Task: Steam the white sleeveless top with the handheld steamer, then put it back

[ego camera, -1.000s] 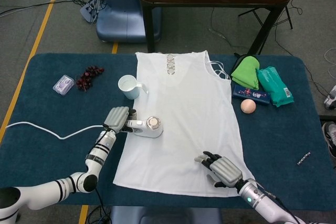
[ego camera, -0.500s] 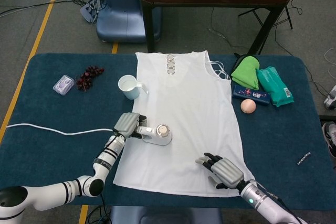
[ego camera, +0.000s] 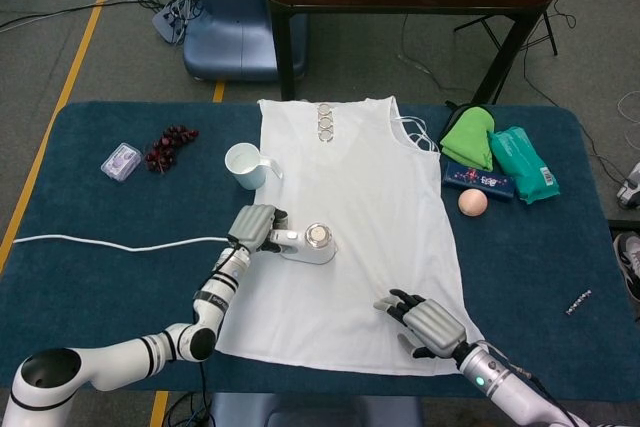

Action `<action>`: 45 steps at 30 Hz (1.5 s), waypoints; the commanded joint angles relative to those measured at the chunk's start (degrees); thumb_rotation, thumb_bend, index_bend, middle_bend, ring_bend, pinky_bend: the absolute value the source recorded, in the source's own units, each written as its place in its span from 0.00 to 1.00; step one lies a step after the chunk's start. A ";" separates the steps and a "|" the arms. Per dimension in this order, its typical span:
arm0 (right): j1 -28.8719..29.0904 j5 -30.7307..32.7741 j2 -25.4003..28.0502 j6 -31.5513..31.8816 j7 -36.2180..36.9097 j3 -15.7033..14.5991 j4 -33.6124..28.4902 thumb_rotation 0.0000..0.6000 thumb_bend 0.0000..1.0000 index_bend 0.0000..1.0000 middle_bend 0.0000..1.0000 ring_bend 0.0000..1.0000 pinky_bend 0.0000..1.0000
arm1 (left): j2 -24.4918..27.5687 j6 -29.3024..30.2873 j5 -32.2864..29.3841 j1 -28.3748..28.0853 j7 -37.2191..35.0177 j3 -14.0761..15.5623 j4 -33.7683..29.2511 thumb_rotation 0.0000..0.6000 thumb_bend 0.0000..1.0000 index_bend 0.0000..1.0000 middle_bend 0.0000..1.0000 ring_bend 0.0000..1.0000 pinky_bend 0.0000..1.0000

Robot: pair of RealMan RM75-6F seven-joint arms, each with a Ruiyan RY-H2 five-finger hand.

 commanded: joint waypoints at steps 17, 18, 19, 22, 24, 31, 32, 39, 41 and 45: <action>0.88 -0.45 -0.19 -0.96 0.09 -0.22 -0.68 1.00 0.58 0.12 0.16 0.07 0.24 | 6.64 0.50 2.51 4.28 -2.35 2.98 -4.90 1.00 0.24 0.76 0.86 0.73 0.76; 0.89 -0.45 -0.18 -0.96 0.03 -0.25 -0.75 1.00 0.58 0.12 0.16 0.07 0.24 | 6.81 0.60 2.86 4.49 -2.45 3.30 -5.54 1.00 0.24 0.76 0.86 0.73 0.76; 0.88 -0.45 -0.18 -0.97 0.01 -0.29 -0.81 1.00 0.58 0.12 0.16 0.07 0.24 | 6.91 0.75 3.15 4.66 -2.51 3.54 -6.07 1.00 0.24 0.76 0.86 0.73 0.76; 0.81 -0.49 -0.07 -0.96 -0.03 -0.50 -1.04 1.00 0.58 0.12 0.16 0.07 0.24 | 7.10 1.34 4.16 5.17 -2.77 4.23 -7.93 1.00 0.24 0.76 0.86 0.73 0.76; 0.76 -0.51 0.05 -0.97 -0.18 -0.66 -1.17 1.00 0.58 0.12 0.16 0.07 0.24 | 7.27 1.70 4.85 5.48 -2.76 4.76 -9.25 1.00 0.24 0.76 0.86 0.73 0.76; 0.45 -0.76 0.62 -0.64 -0.33 -1.21 -1.63 1.00 0.58 0.12 0.17 0.07 0.24 | 7.12 2.91 6.34 6.23 -1.49 6.54 -12.96 1.00 0.24 0.75 0.85 0.73 0.76; 0.36 -0.86 0.76 -0.51 -0.33 -1.33 -1.71 1.00 0.58 0.12 0.16 0.07 0.24 | 7.01 2.97 6.41 6.29 -1.19 6.81 -13.49 1.00 0.24 0.75 0.85 0.73 0.76; -0.09 -1.15 1.36 0.07 0.00 -1.84 -1.89 1.00 0.58 0.12 0.16 0.07 0.24 | 6.22 3.28 6.41 6.13 0.27 7.19 -15.32 1.00 0.24 0.75 0.85 0.72 0.76; -0.18 -1.22 1.38 0.32 0.19 -1.81 -1.82 1.00 0.58 0.12 0.16 0.07 0.24 | 6.22 3.28 6.27 6.02 0.50 7.03 -15.25 1.00 0.24 0.75 0.85 0.72 0.76; -0.28 -1.60 1.45 1.26 1.05 -1.49 -1.73 1.00 0.58 0.12 0.17 0.07 0.24 | 7.31 3.71 5.84 6.19 0.28 6.10 -14.97 1.00 0.24 0.75 0.85 0.72 0.76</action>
